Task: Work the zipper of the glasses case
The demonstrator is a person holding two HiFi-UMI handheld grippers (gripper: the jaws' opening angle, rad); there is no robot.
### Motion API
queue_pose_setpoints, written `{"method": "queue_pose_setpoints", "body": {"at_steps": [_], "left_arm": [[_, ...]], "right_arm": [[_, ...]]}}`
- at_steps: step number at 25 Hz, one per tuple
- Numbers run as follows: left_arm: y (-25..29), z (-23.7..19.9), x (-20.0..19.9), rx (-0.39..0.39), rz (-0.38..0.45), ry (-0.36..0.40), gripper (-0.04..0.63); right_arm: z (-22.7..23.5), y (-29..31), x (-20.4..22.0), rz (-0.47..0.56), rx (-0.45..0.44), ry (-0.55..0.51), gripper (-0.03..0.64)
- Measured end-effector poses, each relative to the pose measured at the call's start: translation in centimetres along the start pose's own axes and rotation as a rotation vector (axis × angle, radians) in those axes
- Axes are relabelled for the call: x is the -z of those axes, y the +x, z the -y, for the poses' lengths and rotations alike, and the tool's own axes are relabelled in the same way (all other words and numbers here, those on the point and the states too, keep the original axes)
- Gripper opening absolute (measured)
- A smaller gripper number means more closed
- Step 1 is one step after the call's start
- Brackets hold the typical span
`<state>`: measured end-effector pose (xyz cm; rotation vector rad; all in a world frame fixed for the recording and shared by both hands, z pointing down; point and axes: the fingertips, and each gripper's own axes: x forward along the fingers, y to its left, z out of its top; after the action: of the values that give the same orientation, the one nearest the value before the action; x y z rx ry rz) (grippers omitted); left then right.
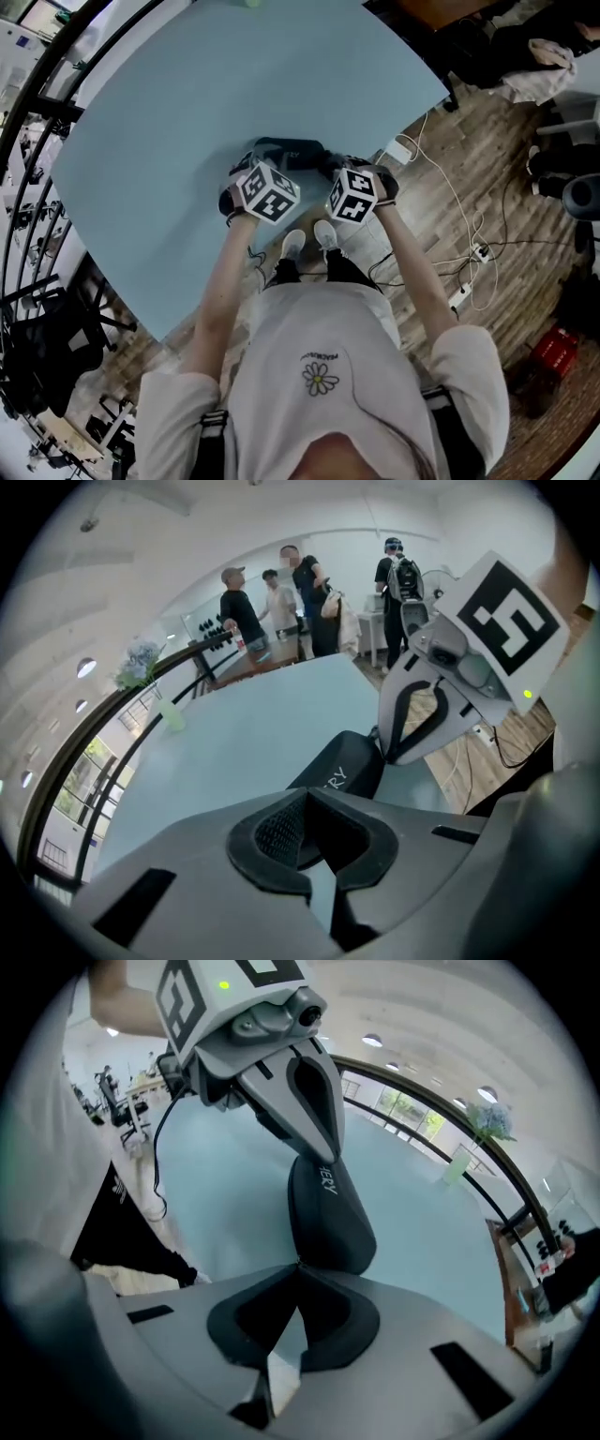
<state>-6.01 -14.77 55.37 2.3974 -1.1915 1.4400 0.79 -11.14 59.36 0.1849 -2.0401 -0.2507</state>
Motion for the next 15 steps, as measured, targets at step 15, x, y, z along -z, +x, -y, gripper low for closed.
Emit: {"method": "queue_pose_setpoints", "body": {"at_steps": [15], "left_arm": [[-0.9,1.8,0.1,0.062,0.019,-0.015,0.014]], "right_arm": [[-1.4,0.5,-2.2,-0.014,0.082,0.073,0.008]]}}
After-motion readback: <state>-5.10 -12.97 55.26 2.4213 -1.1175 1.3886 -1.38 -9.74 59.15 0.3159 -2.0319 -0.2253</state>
